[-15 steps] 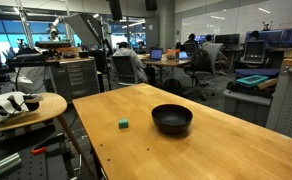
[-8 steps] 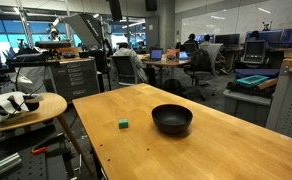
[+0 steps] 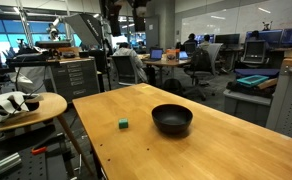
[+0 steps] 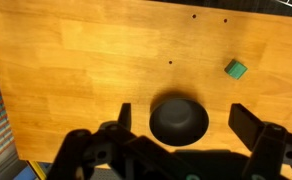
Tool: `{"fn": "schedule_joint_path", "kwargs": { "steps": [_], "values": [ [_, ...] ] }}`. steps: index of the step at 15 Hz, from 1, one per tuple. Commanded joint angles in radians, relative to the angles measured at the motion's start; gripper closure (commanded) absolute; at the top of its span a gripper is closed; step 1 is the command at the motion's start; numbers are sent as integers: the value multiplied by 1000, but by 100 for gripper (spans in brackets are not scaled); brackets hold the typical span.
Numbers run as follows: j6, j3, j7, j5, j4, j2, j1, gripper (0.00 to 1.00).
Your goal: Put the green block in the bowl
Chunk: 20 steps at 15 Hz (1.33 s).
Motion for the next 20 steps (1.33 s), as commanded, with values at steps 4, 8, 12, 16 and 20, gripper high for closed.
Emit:
{"fn": "schedule_joint_path", "kwargs": {
  "steps": [4,8,12,16,20],
  "values": [
    [92,180,340,18,-107,10,-6,0],
    [143,279,539,53,-141,44,13,0],
    [213,346,699,125,-159,94,32,0],
    [337,417,854,126,-182,157,31,0],
    [490,475,960,89,-211,234,35,0]
  ]
}}
